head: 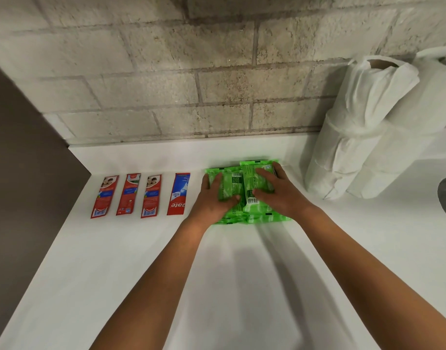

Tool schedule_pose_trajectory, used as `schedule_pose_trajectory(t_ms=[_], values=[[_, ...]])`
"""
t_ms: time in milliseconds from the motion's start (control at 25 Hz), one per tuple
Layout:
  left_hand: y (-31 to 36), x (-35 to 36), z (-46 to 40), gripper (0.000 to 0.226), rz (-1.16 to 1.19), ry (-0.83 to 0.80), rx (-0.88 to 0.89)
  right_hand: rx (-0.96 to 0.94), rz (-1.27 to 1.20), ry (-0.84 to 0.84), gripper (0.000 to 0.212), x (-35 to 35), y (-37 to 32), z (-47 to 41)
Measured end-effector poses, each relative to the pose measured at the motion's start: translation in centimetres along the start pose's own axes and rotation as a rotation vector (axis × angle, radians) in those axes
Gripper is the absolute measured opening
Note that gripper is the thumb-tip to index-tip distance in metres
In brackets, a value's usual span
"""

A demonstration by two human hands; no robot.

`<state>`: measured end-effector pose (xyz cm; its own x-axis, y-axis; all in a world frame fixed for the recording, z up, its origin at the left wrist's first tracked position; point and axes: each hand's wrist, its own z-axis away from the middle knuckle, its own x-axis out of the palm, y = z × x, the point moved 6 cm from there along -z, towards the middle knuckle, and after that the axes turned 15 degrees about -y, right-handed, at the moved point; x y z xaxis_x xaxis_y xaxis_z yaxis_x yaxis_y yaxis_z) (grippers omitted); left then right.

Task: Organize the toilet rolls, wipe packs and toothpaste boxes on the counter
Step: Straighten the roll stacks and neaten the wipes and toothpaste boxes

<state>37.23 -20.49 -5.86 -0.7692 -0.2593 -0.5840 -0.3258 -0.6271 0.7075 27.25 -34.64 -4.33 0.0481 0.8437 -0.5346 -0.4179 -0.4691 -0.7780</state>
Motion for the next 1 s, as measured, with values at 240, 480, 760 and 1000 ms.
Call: schedule_pose_trajectory(t_ms=[240,480,760,1000], values=[[-0.2,0.0,-0.1,0.084,0.012,-0.007,0.000,0.005,-0.023,-0.031,0.064,-0.1,-0.3,0.1],[-1.3,-0.4,0.3,0.078,0.153,0.031,0.046,0.056,-0.134,0.023,0.068,-0.5,0.7,0.6],[-1.3,0.1,0.6,0.085,0.033,0.001,0.052,0.015,-0.242,0.006,0.072,-0.1,1.8,1.0],[-1.5,0.1,0.7,0.081,0.052,-0.018,0.052,0.027,-0.205,0.009,0.069,-0.2,1.3,1.5]])
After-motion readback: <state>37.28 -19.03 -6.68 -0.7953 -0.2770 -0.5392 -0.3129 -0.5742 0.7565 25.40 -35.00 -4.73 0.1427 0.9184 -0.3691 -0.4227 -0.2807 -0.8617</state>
